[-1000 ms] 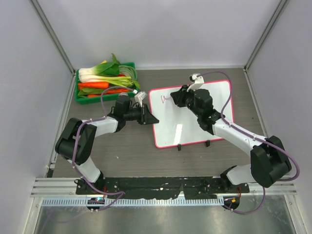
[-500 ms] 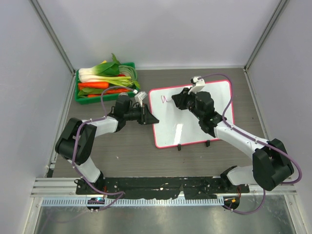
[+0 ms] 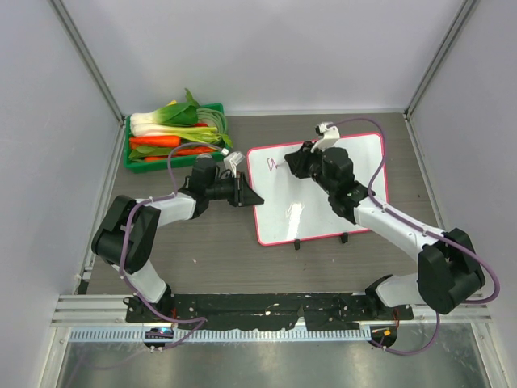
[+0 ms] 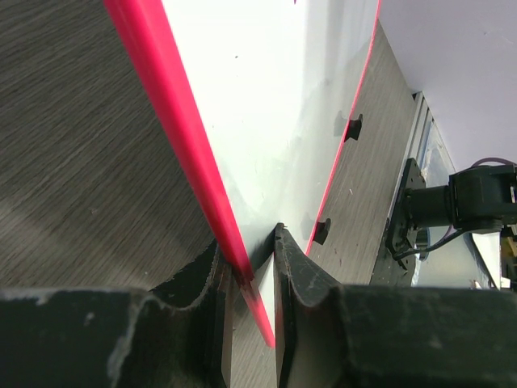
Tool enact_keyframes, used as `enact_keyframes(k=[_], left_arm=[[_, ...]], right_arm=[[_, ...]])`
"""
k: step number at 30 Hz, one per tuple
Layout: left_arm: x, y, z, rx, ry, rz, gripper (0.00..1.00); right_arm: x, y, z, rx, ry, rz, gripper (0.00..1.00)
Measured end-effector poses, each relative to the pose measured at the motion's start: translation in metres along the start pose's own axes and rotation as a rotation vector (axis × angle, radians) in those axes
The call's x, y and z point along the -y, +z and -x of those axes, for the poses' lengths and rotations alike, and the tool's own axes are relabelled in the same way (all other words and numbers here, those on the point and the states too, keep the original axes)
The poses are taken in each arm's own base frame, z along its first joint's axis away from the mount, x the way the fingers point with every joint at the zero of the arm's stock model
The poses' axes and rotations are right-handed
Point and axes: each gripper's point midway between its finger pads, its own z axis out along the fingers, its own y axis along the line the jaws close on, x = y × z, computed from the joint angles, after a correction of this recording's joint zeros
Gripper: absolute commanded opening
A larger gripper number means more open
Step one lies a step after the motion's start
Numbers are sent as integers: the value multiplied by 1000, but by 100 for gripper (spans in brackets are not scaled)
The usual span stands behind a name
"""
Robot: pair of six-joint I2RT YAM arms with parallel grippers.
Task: Write a sentence on the whiteboard
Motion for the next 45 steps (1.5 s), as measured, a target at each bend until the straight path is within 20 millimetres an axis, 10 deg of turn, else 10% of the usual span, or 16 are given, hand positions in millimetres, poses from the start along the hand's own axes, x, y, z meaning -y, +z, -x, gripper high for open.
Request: enact_keyframes(k=[45], left_arm=[[3, 2, 0, -10, 11, -1, 0]], right_arm=[[12, -5, 13, 41, 6, -51, 1]])
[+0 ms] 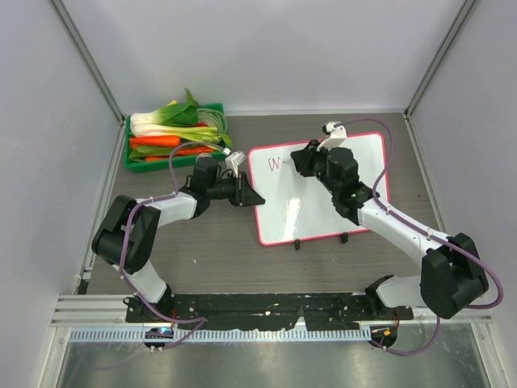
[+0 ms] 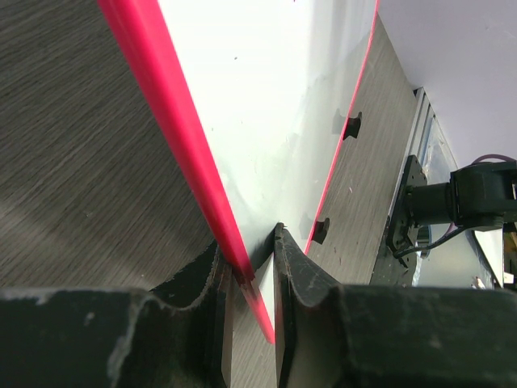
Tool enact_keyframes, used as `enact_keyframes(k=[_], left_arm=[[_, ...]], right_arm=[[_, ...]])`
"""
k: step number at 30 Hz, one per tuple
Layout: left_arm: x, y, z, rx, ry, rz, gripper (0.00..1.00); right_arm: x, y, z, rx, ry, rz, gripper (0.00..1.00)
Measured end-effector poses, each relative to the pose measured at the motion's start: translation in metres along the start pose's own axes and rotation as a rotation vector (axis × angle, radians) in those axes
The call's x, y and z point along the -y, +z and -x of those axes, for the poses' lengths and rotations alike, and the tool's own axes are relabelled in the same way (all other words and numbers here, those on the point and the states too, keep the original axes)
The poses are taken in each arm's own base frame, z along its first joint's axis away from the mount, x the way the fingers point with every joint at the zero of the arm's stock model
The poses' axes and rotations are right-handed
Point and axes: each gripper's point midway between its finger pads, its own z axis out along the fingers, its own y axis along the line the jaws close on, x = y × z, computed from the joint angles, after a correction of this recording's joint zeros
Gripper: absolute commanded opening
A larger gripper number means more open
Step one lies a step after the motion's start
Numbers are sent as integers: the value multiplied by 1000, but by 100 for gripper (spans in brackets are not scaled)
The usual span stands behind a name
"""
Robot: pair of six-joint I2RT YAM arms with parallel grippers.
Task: Write a sentence on the whiteboard
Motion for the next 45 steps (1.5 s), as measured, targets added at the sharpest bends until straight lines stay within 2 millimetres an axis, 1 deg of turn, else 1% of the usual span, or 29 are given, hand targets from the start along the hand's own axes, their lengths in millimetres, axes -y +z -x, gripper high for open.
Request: enact_keyframes(k=[9, 16, 27, 45], left_arm=[[0, 0, 0, 0, 1, 0, 0], [0, 0, 0, -1, 1, 0, 0], [-1, 0, -1, -2, -1, 1, 0], [-1, 1, -1, -3, -2, 1, 0]], right_arm=[[-2, 0, -1, -6, 0, 11, 1], [-7, 1, -7, -28, 0, 46, 2], [-6, -4, -17, -50, -1, 58, 1], [0, -4, -13, -29, 14, 18, 2]])
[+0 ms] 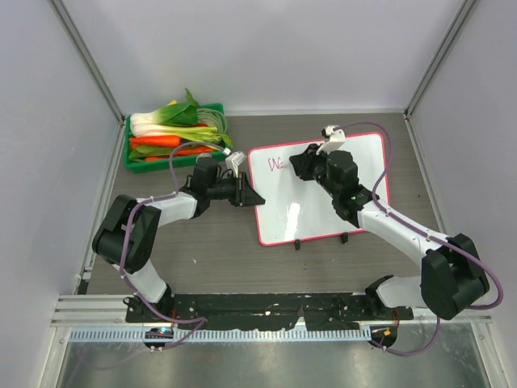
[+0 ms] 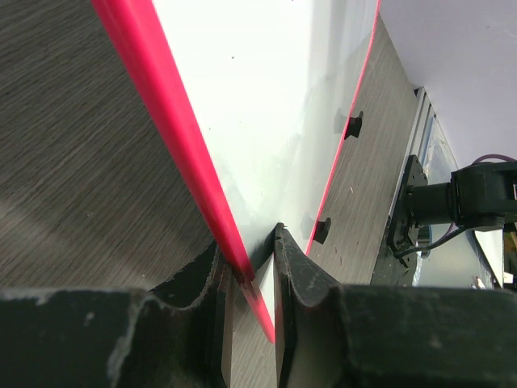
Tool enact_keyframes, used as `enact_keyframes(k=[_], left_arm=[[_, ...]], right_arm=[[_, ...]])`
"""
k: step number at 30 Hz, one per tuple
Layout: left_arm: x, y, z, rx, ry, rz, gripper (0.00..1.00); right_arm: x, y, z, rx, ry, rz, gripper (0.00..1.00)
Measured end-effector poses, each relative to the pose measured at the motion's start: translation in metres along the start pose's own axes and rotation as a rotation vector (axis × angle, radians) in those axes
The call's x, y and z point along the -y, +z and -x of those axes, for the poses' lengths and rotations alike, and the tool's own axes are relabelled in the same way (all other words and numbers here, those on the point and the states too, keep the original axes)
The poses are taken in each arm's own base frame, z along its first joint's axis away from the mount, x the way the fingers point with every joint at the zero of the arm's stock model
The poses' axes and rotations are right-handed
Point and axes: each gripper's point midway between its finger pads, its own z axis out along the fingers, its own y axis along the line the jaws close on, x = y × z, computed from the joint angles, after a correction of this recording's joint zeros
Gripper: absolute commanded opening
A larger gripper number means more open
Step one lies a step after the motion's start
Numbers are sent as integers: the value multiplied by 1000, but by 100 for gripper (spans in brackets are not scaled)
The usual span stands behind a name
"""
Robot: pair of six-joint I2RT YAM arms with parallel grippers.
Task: Write a sentence on the whiteboard
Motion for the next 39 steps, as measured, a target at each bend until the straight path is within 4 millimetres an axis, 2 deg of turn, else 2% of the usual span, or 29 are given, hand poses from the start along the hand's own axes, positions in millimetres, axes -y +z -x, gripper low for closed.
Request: enact_keyframes(k=[17, 39], left_arm=[[0, 0, 0, -1, 0, -1, 0], [0, 0, 0, -2, 0, -2, 0]], right_arm=[[4, 3, 9, 27, 11, -32, 1], [4, -1, 5, 13, 9, -19, 1]])
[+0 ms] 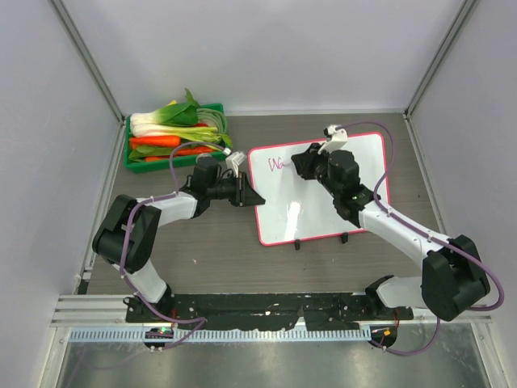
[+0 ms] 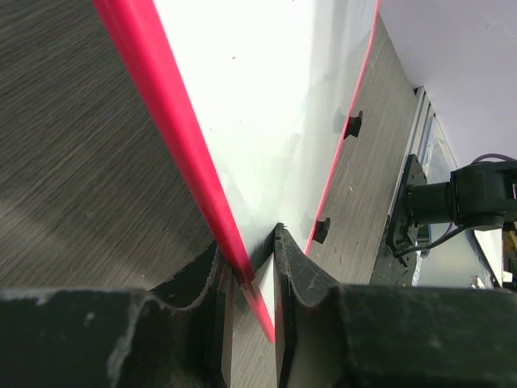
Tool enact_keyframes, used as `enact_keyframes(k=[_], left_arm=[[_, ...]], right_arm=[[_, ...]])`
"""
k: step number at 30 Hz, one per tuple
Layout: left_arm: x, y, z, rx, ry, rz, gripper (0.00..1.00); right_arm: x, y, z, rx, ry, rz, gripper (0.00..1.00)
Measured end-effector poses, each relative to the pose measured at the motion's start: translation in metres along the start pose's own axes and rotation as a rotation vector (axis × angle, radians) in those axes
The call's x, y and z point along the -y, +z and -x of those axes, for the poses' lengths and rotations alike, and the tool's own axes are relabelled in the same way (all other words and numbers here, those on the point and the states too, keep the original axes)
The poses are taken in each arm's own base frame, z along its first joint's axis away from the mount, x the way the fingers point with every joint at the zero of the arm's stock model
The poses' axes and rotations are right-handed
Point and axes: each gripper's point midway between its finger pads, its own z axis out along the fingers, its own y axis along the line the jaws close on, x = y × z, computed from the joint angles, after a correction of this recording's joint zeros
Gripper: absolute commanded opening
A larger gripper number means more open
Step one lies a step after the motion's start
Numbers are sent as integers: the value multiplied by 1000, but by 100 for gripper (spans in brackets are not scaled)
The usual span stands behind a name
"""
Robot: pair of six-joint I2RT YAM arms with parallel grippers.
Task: Write a sentence on the whiteboard
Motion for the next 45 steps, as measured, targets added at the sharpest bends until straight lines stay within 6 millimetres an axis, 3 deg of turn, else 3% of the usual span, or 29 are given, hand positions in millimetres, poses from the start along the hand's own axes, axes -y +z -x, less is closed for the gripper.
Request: enact_keyframes(k=[23, 45], left_arm=[[1, 0, 0, -2, 10, -3, 0], [3, 2, 0, -4, 19, -8, 0]], right_arm=[[2, -6, -5, -9, 2, 1, 2], [5, -4, 13, 42, 4, -37, 2]])
